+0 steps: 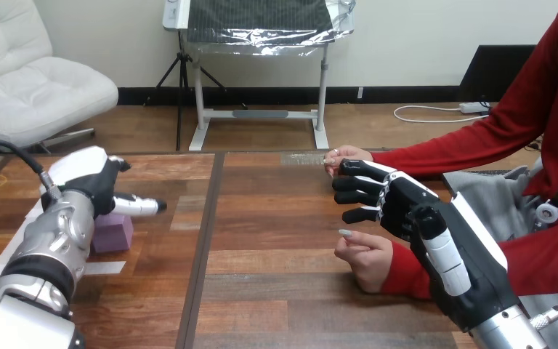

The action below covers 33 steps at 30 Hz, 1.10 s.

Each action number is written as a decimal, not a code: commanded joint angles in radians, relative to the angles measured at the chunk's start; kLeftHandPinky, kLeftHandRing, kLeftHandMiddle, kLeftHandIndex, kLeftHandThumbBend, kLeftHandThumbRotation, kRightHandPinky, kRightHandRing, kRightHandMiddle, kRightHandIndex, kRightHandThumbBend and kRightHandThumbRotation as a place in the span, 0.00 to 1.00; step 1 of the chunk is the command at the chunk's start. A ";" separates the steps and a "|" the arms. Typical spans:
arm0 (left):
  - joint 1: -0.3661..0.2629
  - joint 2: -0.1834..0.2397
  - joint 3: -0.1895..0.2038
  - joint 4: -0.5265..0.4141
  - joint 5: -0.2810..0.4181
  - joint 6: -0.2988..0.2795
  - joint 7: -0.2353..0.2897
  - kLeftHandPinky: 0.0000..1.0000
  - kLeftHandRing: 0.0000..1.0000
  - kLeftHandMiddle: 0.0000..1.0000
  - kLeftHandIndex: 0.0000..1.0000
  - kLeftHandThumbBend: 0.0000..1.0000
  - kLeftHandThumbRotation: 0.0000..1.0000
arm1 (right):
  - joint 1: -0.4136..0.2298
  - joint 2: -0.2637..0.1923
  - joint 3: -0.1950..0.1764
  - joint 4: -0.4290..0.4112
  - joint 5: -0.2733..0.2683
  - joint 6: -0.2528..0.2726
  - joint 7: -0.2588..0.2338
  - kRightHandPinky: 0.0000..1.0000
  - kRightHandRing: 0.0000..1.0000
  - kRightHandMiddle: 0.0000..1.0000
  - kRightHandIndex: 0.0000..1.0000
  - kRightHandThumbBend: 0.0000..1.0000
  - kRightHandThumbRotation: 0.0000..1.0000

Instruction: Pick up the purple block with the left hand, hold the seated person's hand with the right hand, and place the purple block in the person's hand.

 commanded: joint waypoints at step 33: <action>-0.087 -0.012 -0.055 -0.012 0.057 0.069 -0.030 0.78 0.86 0.88 0.90 0.85 0.60 | -0.041 0.001 -0.006 -0.033 -0.008 -0.031 -0.003 0.70 0.78 0.78 0.81 0.91 1.00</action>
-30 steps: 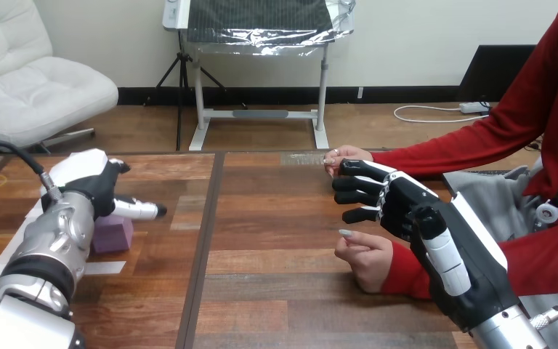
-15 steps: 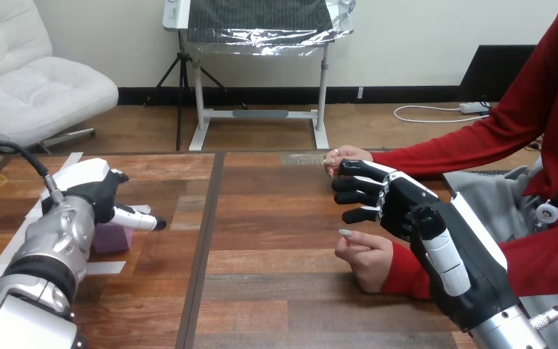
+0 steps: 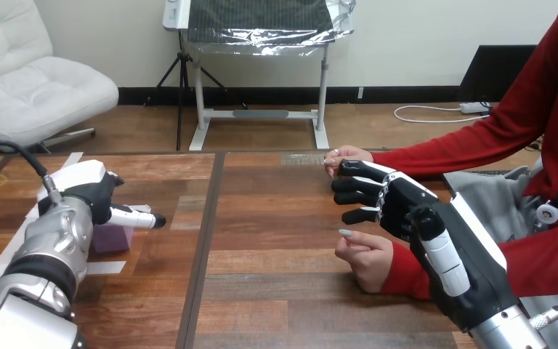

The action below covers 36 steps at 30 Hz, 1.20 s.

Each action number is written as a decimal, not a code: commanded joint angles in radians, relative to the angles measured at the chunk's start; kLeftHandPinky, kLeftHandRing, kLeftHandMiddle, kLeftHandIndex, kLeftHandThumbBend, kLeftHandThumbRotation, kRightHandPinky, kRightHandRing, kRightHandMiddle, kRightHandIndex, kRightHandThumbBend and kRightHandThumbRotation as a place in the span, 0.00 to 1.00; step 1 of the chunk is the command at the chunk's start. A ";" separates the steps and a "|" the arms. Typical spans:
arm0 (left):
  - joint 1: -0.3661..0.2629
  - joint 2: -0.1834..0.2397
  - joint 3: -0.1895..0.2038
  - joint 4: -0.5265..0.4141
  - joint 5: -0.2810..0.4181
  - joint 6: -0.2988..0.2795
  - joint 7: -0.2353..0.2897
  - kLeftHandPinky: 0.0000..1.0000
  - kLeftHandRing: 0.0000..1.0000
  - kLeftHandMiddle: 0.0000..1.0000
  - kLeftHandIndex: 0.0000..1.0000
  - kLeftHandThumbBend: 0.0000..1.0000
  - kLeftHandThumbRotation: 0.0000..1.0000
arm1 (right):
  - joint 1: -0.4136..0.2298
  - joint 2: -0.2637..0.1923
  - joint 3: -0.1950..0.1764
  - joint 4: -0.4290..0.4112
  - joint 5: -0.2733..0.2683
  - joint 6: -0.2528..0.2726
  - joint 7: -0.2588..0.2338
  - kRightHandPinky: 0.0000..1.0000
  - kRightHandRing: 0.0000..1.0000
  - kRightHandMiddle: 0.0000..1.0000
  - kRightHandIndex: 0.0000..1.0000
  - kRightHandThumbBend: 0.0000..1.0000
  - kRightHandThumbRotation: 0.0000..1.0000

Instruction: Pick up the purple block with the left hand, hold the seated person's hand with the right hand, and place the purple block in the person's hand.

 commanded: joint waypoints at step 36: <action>-0.077 -0.018 -0.037 -0.002 0.028 0.045 -0.047 0.91 0.92 0.92 0.90 0.78 0.44 | -0.039 -0.001 -0.007 -0.033 0.014 -0.036 0.006 0.69 0.77 0.78 0.82 0.91 1.00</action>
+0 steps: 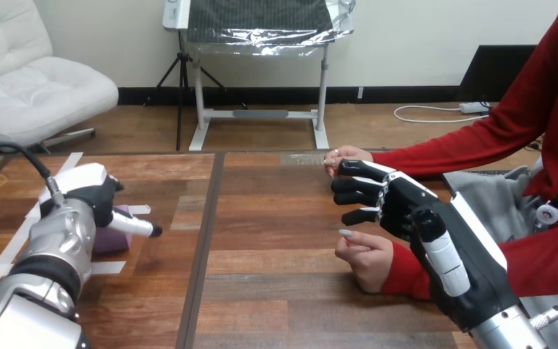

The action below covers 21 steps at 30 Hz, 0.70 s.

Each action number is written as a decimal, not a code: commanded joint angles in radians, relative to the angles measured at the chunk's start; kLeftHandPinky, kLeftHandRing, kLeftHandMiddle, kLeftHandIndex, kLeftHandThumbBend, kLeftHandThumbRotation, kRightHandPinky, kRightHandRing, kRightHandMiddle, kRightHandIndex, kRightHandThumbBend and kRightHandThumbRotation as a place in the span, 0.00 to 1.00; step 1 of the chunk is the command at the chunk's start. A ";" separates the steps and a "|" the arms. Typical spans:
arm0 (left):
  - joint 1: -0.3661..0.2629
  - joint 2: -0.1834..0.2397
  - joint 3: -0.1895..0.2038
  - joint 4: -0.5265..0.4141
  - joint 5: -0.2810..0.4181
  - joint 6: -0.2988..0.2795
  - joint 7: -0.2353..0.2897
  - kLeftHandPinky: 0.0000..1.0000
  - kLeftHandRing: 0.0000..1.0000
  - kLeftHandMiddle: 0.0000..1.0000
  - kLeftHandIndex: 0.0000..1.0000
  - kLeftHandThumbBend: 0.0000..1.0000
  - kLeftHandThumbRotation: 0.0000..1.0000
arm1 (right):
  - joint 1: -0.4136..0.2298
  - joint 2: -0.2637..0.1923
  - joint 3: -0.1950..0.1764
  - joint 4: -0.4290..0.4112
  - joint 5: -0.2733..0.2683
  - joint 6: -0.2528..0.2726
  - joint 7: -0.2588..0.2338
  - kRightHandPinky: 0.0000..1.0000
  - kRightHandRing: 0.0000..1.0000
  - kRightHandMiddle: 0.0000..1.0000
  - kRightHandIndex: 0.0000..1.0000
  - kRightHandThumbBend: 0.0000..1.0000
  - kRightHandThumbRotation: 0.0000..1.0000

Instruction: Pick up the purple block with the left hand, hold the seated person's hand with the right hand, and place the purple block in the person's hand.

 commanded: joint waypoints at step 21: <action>-0.096 0.000 -0.051 0.000 0.039 0.035 -0.106 0.94 0.93 0.91 0.89 0.66 0.30 | -0.042 0.002 -0.007 -0.030 0.022 -0.029 0.012 0.69 0.77 0.78 0.81 0.92 1.00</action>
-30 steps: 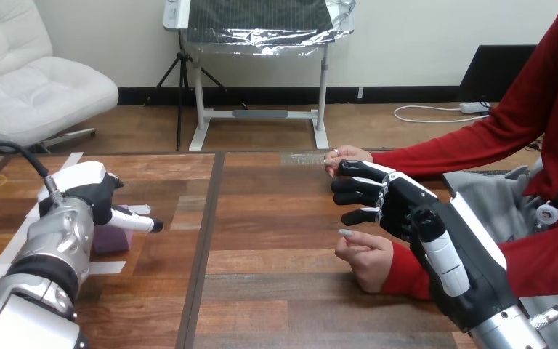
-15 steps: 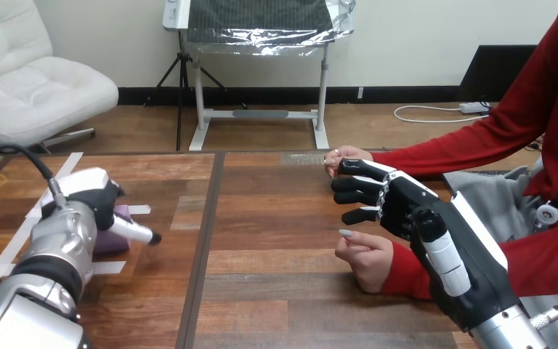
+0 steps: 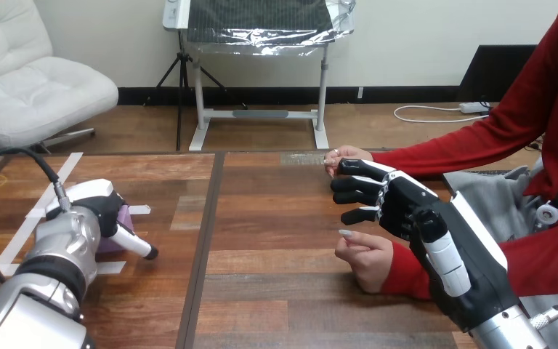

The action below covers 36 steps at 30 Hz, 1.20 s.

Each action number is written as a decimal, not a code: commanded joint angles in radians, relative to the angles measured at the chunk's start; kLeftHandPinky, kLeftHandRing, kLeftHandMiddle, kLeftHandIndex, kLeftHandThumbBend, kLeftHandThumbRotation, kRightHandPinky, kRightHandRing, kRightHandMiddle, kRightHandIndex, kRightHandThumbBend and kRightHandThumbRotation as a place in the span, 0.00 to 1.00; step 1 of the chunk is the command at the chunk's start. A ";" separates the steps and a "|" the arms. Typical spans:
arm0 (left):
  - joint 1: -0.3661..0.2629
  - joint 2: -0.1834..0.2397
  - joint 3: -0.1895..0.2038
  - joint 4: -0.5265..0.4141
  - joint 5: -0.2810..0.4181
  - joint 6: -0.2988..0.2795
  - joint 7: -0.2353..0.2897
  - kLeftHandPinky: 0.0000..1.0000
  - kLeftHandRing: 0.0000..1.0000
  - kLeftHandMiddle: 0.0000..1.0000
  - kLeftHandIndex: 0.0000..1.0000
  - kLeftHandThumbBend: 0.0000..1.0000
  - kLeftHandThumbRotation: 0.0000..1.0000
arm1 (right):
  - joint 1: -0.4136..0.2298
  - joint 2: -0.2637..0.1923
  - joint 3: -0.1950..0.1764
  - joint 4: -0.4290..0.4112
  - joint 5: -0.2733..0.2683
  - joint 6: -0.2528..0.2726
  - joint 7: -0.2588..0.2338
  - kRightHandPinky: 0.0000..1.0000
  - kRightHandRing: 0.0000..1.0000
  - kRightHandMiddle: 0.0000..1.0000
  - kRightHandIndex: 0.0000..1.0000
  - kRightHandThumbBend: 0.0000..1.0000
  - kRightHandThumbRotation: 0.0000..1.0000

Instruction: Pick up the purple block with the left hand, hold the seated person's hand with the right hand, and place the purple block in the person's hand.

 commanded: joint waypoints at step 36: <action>-0.087 0.016 -0.063 0.002 0.062 0.011 0.007 0.83 0.86 0.85 0.82 0.49 0.02 | -0.040 0.003 -0.007 -0.032 0.019 -0.031 0.006 0.68 0.77 0.78 0.81 0.91 1.00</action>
